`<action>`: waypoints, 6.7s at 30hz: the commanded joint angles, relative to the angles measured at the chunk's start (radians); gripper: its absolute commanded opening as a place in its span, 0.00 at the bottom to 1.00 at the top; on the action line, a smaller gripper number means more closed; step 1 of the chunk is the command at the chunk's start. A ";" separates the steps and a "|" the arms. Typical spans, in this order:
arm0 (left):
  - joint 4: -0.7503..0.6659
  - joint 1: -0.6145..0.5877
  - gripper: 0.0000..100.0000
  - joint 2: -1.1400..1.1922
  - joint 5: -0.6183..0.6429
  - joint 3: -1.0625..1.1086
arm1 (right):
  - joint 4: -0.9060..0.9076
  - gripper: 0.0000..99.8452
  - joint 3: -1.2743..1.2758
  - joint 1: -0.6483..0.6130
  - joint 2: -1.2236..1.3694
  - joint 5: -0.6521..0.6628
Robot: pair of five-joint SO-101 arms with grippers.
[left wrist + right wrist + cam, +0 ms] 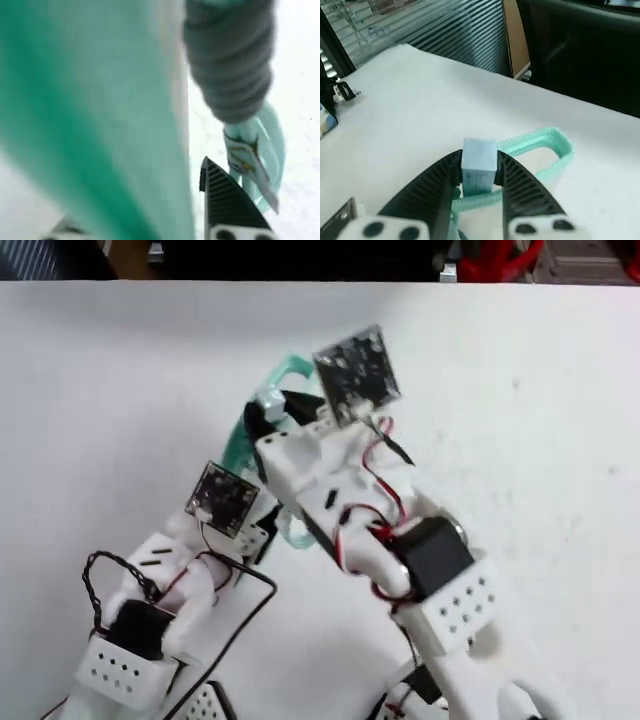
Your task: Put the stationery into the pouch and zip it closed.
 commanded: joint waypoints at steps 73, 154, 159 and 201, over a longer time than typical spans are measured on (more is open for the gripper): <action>-0.017 0.068 0.06 0.001 0.046 -0.241 | 0.199 0.02 0.149 -0.012 -0.404 0.344; 0.077 0.099 0.02 -0.001 -0.003 -0.183 | -0.148 0.02 0.399 -0.056 -0.420 0.606; 0.075 0.097 0.02 -0.001 0.003 -0.186 | -0.289 0.02 0.575 -0.033 -0.530 0.606; -0.075 0.099 0.02 -0.001 0.005 -0.161 | -0.180 0.02 0.238 0.269 -0.248 0.666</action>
